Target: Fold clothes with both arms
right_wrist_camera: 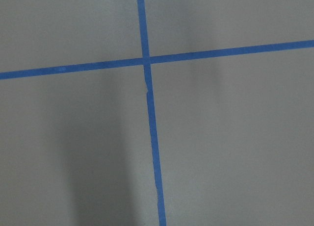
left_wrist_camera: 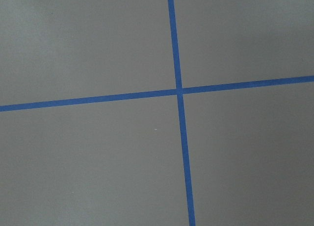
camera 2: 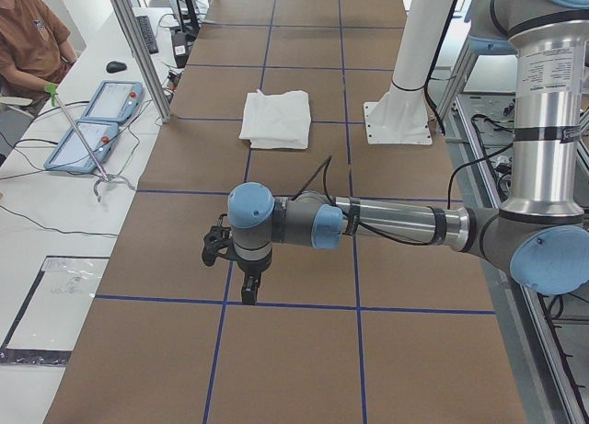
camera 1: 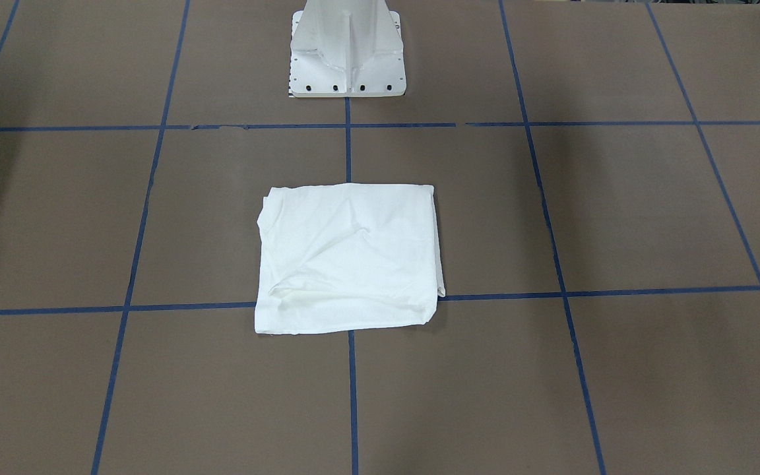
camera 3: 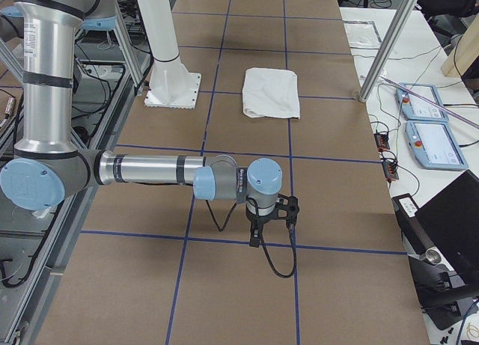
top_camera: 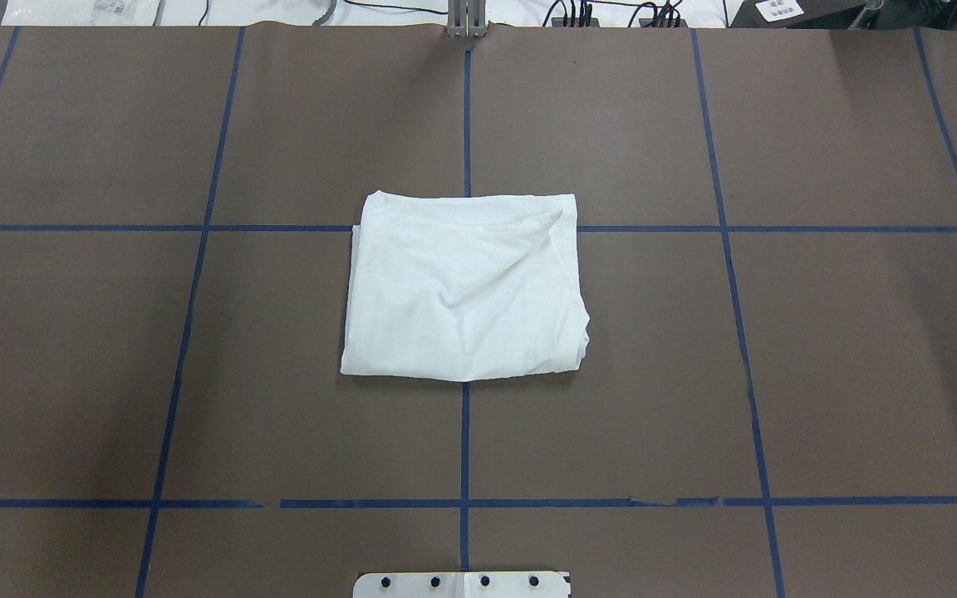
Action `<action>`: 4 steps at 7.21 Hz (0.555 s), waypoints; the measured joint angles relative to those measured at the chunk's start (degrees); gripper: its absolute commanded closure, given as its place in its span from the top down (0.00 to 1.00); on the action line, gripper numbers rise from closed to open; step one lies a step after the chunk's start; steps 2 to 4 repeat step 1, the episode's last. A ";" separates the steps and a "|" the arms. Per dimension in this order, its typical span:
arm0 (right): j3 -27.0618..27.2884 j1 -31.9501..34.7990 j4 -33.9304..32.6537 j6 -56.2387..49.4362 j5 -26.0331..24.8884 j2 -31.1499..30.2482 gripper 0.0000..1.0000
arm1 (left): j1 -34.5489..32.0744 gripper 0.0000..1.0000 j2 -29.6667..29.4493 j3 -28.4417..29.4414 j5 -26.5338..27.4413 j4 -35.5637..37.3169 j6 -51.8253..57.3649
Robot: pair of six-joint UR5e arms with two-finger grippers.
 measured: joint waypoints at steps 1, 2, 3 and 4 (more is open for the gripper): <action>0.08 0.02 0.03 0.00 0.00 0.00 1.00 | 0.03 1.00 0.00 0.01 0.00 -0.05 0.01; 0.08 0.02 0.03 0.00 0.00 0.00 1.00 | 0.03 1.00 0.00 0.01 0.00 -0.05 0.01; 0.08 0.02 0.03 0.00 0.00 0.00 1.00 | 0.03 1.00 0.00 0.01 0.00 -0.05 0.01; 0.08 0.02 0.03 0.00 0.00 0.00 1.00 | 0.03 1.00 0.00 0.01 0.00 -0.05 0.01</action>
